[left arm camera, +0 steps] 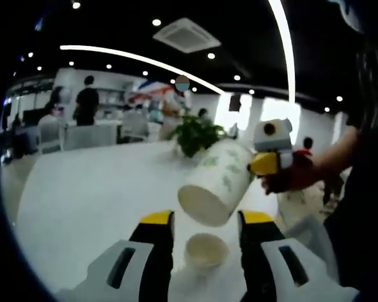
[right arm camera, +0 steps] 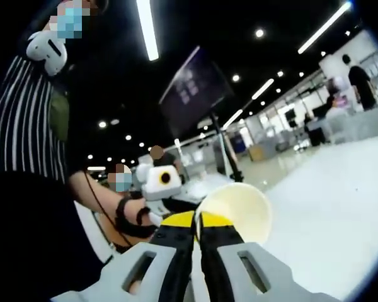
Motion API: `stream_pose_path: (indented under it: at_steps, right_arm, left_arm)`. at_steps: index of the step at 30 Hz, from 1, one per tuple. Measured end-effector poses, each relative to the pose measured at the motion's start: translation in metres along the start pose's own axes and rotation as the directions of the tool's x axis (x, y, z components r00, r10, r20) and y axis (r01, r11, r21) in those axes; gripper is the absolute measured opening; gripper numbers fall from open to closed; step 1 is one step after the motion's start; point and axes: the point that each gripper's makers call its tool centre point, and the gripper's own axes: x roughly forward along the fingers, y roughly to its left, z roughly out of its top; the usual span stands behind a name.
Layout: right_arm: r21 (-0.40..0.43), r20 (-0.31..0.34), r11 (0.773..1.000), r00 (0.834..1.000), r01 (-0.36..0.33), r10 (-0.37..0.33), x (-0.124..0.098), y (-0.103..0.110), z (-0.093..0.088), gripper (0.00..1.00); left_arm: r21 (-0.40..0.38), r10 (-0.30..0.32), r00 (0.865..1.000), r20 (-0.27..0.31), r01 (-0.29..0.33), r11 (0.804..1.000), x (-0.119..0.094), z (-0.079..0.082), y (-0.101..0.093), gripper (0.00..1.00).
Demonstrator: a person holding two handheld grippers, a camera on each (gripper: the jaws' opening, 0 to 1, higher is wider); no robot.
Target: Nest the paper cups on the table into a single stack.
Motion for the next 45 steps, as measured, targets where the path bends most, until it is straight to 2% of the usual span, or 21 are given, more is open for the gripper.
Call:
stream_pose_path:
  at_steps: [6, 8, 10, 12, 17, 20, 21, 27, 32, 36, 38, 39, 44, 45]
  right_arm:
    - [0.003, -0.01, 1.0, 1.0, 0.003, -0.003, 0.0, -0.001, -0.001, 0.0]
    - [0.01, -0.008, 1.0, 1.0, 0.002, -0.002, 0.0, 0.0, -0.001, 0.0]
    - [0.01, -0.01, 1.0, 1.0, 0.006, -0.006, 0.0, -0.001, -0.002, 0.0]
    - [0.012, -0.011, 1.0, 1.0, 0.009, -0.008, -0.001, -0.002, -0.003, 0.0]
    - [0.012, -0.013, 1.0, 1.0, 0.012, -0.012, -0.001, -0.002, -0.005, 0.0]
    - [0.016, -0.018, 1.0, 1.0, 0.016, -0.016, -0.001, -0.003, -0.006, 0.0]
    - [0.017, -0.018, 1.0, 1.0, 0.018, -0.018, -0.001, -0.003, -0.006, 0.0]
    - [0.005, -0.032, 1.0, 0.999, 0.028, -0.027, 0.0, -0.006, -0.004, 0.0]
    - [-0.013, -0.049, 0.999, 0.998, 0.037, -0.038, -0.001, -0.011, 0.001, 0.0]
    - [-0.074, -0.107, 0.995, 0.992, 0.059, -0.067, -0.006, -0.018, 0.003, 0.0]
    - [-0.099, -0.163, 0.992, 0.982, 0.081, -0.097, -0.012, -0.024, -0.002, 0.0]
    - [-0.112, -0.164, 0.99, 0.981, 0.082, -0.1, -0.013, -0.025, -0.001, 0.0]
    - [-0.122, -0.234, 0.989, 0.966, 0.087, -0.114, -0.018, -0.028, -0.007, 0.0]
    - [-0.145, -0.285, 0.986, 0.951, 0.08, -0.119, -0.02, -0.028, -0.014, 0.0]
  left_arm:
    - [0.014, 0.013, 1.0, -0.001, -0.013, 1.0, 0.0, -0.002, 0.003, 0.47]
    - [0.028, 0.028, 1.0, -0.003, -0.028, 0.999, 0.0, -0.004, 0.005, 0.53]
    - [0.047, 0.067, 0.998, -0.012, -0.067, 0.997, 0.0, -0.009, 0.011, 0.64]
    - [0.046, 0.077, 0.997, -0.009, -0.076, 0.996, -0.001, -0.009, 0.012, 0.71]
    - [0.049, 0.085, 0.996, -0.007, -0.085, 0.995, -0.003, -0.011, 0.014, 0.74]
    - [0.094, 0.117, 0.993, 0.009, -0.117, 0.989, -0.003, -0.008, 0.02, 0.85]
    - [0.087, 0.117, 0.993, 0.012, -0.117, 0.989, -0.003, -0.008, 0.02, 0.87]
    - [0.077, 0.127, 0.992, -0.001, -0.126, 0.989, -0.003, -0.011, 0.028, 0.92]
    - [0.063, 0.146, 0.989, 0.004, -0.146, 0.987, -0.009, -0.011, 0.038, 0.91]
    - [0.074, 0.152, 0.988, -0.008, -0.151, 0.986, -0.013, -0.013, 0.044, 0.9]
    - [0.077, 0.154, 0.988, -0.008, -0.153, 0.985, -0.015, -0.013, 0.048, 0.9]
    - [0.077, 0.157, 0.987, -0.011, -0.156, 0.985, -0.016, -0.014, 0.05, 0.9]
    - [0.092, 0.17, 0.985, -0.032, -0.167, 0.982, -0.021, -0.02, 0.058, 0.89]
    - [0.105, 0.178, 0.982, -0.066, -0.171, 0.98, -0.023, -0.026, 0.06, 0.88]
